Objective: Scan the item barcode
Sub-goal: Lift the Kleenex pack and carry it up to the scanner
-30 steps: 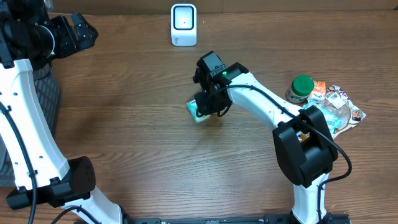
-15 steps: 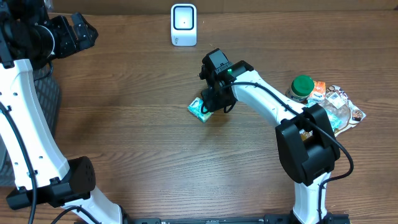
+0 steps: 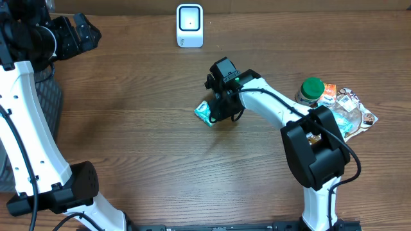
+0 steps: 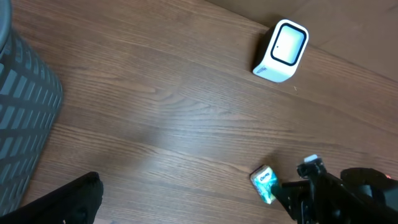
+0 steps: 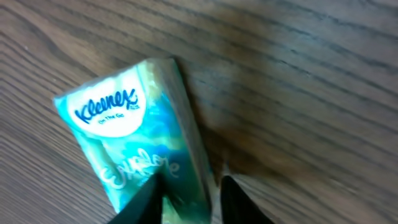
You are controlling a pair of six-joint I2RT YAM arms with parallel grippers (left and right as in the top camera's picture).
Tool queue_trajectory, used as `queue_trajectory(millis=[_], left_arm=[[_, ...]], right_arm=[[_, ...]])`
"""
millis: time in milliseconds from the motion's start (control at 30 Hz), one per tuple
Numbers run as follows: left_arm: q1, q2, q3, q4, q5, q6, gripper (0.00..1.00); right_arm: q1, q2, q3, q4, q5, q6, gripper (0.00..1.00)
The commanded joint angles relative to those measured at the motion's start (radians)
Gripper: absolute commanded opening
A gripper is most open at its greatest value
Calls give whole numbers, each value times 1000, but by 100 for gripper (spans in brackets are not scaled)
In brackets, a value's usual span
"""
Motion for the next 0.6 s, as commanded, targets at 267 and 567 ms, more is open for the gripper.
queue_trajectory(millis=[267, 567], left_arm=[[-1, -11, 8, 1, -2, -10, 100], [-1, -11, 8, 1, -2, -10, 99]], right_arm=[[-27, 22, -2, -2, -312, 5, 4], [-186, 1, 72, -104, -892, 4, 4]])
